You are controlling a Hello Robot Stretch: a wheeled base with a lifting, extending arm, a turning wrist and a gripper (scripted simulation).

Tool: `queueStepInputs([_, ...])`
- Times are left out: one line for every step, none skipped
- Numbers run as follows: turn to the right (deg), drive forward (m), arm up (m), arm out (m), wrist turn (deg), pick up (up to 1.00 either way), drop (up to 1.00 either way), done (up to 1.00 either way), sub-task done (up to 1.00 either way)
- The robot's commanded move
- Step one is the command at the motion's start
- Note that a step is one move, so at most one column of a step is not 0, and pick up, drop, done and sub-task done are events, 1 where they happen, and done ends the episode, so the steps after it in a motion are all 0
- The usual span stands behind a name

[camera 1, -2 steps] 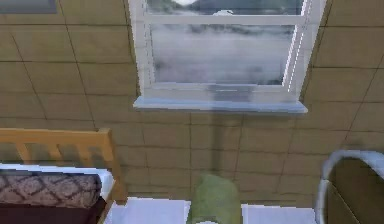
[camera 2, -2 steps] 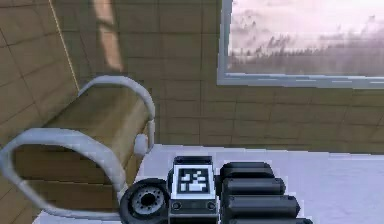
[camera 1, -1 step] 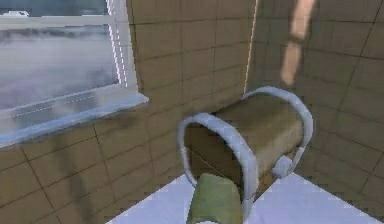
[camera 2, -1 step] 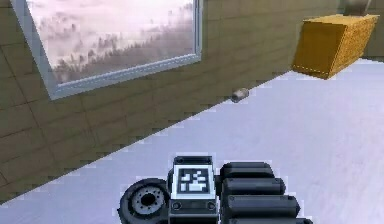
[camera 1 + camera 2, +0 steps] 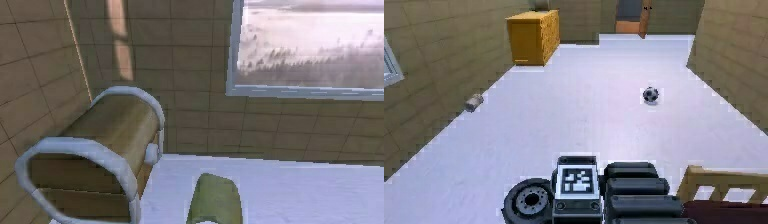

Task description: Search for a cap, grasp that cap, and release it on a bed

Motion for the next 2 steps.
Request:
queueStepInputs([15.0,0.0,0.0,0.0,0.0,0.0,0.0,0.0,0.0])
queueStepInputs([-45.0,0.0,0.0,0.0,0.0,0.0,0.0,0.0,0.0])
